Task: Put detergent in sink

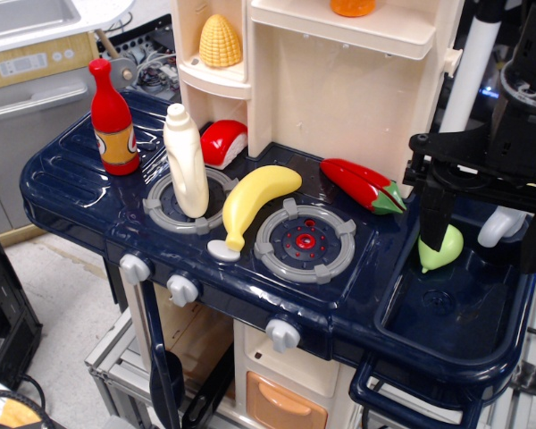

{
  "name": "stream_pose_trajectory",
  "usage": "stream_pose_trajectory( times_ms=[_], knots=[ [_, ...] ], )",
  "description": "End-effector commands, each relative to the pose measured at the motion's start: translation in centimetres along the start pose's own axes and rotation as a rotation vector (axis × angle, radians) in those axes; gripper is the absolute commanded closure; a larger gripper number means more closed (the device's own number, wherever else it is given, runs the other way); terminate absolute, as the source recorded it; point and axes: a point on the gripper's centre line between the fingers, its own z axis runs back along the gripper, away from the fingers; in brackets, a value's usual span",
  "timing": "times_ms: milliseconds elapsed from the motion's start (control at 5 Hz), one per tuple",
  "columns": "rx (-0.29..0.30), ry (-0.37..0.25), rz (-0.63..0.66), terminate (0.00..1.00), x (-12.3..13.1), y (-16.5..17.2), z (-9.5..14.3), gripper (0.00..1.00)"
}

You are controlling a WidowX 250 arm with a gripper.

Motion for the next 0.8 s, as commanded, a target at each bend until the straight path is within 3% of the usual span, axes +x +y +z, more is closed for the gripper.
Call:
stream_pose_trajectory(
  times_ms=[0,200,600],
  knots=[
    [0.0,0.0,0.0,0.0,0.0,0.0,0.0,0.0],
    [0.113,0.009,0.028,0.0,1.0,4.2,1.0,0.0],
    [0.193,-0.046,0.093,0.0,3.3,10.8,3.2,0.0]
  ],
)
